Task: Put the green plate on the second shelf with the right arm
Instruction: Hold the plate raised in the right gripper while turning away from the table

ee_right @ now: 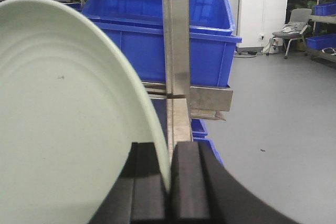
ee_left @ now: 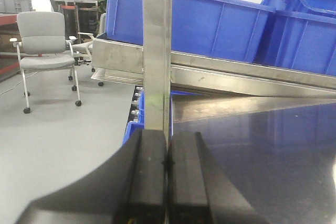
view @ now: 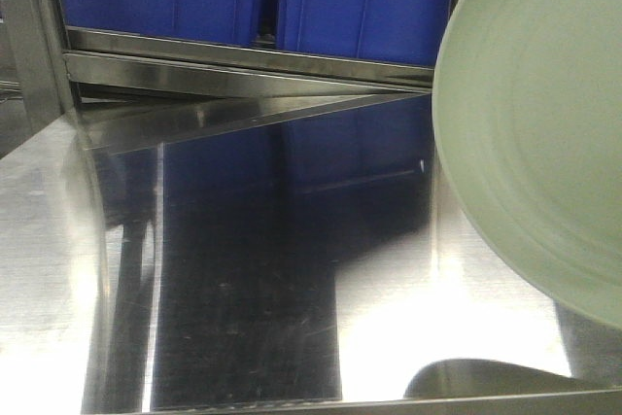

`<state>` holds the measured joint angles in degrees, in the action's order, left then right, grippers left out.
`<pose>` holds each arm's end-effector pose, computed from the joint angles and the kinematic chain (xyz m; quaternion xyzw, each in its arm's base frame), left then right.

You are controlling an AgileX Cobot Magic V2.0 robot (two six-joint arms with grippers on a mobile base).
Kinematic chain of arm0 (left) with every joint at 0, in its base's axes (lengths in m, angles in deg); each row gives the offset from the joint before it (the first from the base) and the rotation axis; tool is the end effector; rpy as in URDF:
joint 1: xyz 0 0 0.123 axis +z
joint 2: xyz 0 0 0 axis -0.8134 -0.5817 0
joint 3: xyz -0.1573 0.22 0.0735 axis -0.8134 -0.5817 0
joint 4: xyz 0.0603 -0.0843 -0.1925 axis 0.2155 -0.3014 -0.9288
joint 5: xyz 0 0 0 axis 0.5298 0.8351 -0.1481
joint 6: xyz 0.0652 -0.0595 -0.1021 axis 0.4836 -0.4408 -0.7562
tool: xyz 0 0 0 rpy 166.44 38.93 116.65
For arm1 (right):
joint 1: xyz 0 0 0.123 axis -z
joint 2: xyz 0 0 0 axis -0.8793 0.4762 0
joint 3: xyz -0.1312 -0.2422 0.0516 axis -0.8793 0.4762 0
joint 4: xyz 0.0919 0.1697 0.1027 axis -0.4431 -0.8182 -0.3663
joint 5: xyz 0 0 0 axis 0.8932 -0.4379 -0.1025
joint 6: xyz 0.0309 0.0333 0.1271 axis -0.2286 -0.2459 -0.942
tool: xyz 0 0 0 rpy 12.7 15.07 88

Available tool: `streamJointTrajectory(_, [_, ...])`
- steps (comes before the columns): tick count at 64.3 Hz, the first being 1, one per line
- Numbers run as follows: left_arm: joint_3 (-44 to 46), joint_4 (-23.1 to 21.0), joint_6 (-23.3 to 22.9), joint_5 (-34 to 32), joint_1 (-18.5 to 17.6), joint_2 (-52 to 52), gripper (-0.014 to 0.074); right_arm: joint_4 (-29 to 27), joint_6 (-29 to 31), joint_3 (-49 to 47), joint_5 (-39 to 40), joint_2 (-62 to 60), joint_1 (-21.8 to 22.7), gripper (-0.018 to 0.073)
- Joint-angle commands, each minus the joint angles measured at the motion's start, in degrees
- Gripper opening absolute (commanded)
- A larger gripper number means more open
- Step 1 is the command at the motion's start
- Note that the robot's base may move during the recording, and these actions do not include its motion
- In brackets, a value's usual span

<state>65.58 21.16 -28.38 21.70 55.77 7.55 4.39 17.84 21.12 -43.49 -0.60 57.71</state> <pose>0.0713 0.0015 0.2112 -0.0166 0.6868 -0.0015 0.7267 0.0746 0.0046 0.2169 0.0111 0.6617 0.0602 0.7473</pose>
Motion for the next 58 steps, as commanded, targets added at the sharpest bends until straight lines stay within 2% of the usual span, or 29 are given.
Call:
streamJointTrajectory(1, [-2.4, -0.32, -0.08, -5.37, -0.02, 1.14, 0.013, -0.74, -0.44, -1.42, 7.0, 0.67, 0.36, 0.0054])
streamJointTrajectory(58, [-2.4, -0.32, -0.08, -5.37, -0.02, 1.14, 0.013, -0.74, -0.44, -1.42, 7.0, 0.67, 0.36, 0.0054])
